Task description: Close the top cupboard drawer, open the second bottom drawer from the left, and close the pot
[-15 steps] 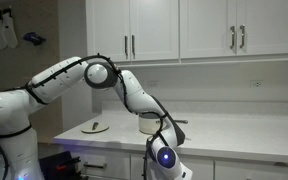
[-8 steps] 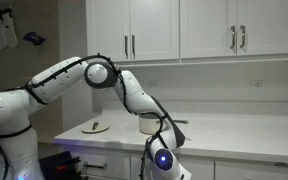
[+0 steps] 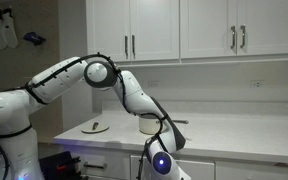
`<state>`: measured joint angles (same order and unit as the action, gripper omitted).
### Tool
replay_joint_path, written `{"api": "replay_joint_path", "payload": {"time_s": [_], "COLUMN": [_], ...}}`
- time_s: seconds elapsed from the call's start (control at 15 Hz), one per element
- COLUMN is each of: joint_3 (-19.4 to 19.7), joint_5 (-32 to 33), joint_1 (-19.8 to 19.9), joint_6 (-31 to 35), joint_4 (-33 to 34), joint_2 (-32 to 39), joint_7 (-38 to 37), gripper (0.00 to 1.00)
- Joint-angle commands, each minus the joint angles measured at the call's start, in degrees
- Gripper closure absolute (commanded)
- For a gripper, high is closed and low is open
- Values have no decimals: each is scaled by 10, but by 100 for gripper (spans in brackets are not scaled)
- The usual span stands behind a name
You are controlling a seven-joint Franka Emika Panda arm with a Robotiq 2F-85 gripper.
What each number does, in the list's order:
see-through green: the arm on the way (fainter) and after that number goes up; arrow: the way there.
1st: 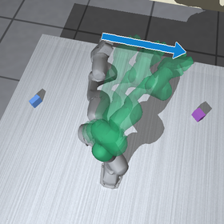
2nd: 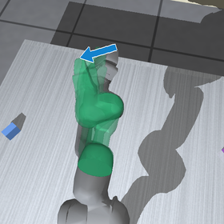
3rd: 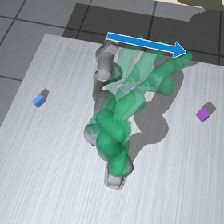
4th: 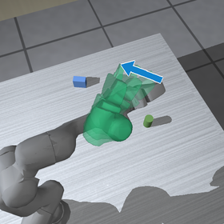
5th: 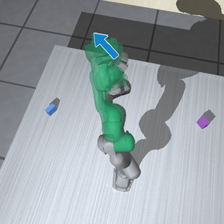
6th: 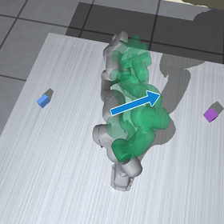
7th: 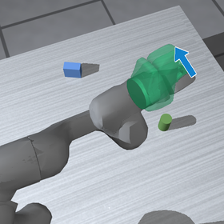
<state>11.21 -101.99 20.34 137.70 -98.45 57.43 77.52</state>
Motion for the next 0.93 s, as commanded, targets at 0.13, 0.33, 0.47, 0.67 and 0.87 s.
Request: {"api": "replay_joint_path", "payload": {"time_s": [0.13, 0.33, 0.47, 0.67, 0.87], "joint_3": [66, 94, 116, 142, 155], "joint_5": [-15, -9, -6, -1, -1], "joint_1": [16, 24, 36, 59, 79], "joint_6": [4, -17, -38, -67, -79], "joint_4": [-18, -38, -52, -64, -70], "joint_2": [-1, -5, -7, -6, -5], "joint_7": [32, 34, 50, 73, 89], "gripper": [97, 97, 97, 97, 97]}}
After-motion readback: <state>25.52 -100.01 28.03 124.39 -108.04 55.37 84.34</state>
